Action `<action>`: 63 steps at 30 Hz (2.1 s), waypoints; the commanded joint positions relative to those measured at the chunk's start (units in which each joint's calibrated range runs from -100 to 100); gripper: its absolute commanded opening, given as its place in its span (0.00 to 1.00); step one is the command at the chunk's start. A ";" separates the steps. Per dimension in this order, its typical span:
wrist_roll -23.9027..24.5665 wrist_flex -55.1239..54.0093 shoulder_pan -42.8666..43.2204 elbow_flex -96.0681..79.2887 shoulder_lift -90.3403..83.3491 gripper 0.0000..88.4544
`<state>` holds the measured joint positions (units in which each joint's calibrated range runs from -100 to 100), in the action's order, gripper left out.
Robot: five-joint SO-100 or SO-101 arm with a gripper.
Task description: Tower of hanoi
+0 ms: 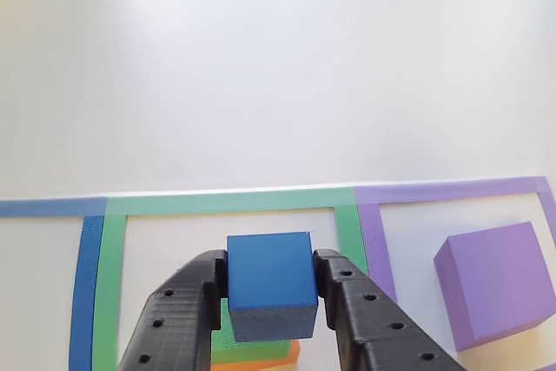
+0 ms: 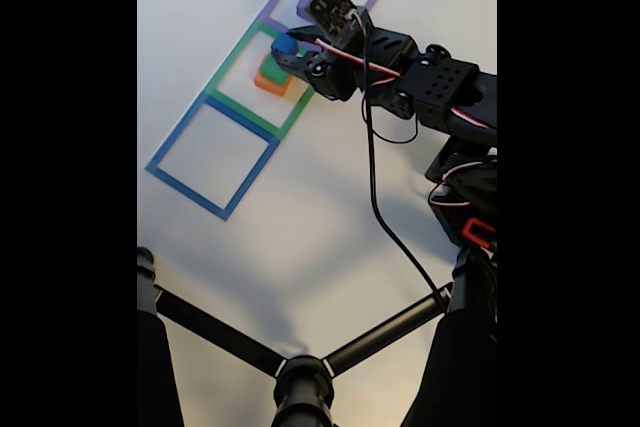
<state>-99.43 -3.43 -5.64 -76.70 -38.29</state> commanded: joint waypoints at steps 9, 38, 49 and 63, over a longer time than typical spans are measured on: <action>-0.57 -13.61 -0.73 -0.49 7.68 0.04; -0.57 -20.57 0.95 -3.86 12.25 0.04; -0.57 -22.59 1.33 -5.31 12.25 0.16; -0.57 -22.11 1.41 -3.13 11.05 0.32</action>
<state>-99.43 -24.40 -5.44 -82.12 -25.51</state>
